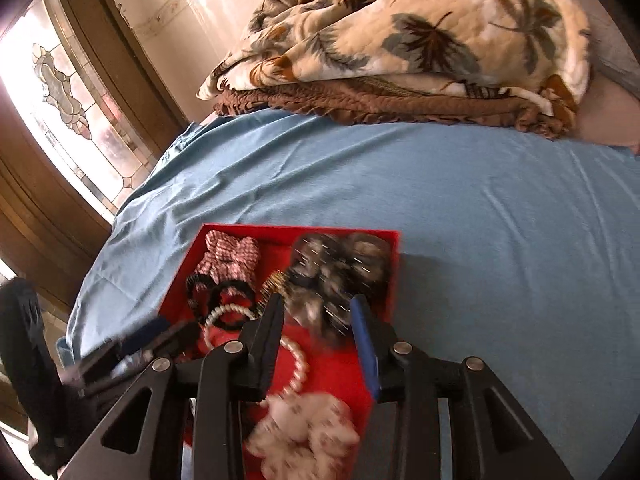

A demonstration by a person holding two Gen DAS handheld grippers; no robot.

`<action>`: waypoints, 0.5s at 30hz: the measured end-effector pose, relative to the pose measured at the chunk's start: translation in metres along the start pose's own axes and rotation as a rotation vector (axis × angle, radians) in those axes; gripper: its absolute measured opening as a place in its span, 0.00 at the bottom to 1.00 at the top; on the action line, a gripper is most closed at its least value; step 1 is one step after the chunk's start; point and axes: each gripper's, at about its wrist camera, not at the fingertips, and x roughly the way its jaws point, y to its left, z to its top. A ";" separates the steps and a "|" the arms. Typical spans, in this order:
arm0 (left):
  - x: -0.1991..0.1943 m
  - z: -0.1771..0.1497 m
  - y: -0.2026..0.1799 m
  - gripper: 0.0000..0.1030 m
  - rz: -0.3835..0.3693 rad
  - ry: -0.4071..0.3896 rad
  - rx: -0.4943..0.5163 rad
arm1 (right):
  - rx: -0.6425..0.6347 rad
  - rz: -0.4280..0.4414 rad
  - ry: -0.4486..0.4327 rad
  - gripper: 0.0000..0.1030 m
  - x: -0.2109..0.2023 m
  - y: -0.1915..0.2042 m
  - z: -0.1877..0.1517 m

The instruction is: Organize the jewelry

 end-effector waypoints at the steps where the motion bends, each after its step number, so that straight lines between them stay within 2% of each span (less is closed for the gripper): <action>1: -0.001 0.000 -0.002 0.55 0.006 -0.010 0.004 | 0.000 -0.009 -0.005 0.40 -0.007 -0.005 -0.004; 6: -0.014 -0.006 -0.015 0.58 0.059 -0.095 0.038 | 0.001 -0.053 -0.023 0.41 -0.029 -0.024 -0.022; 8: -0.020 -0.011 -0.023 0.63 0.088 -0.140 0.052 | -0.005 -0.072 -0.033 0.42 -0.040 -0.031 -0.032; 12: -0.040 -0.022 -0.038 0.75 0.164 -0.251 0.069 | -0.030 -0.105 -0.045 0.42 -0.056 -0.041 -0.051; 15: -0.067 -0.039 -0.049 0.90 0.257 -0.383 0.079 | -0.046 -0.124 -0.055 0.42 -0.069 -0.048 -0.065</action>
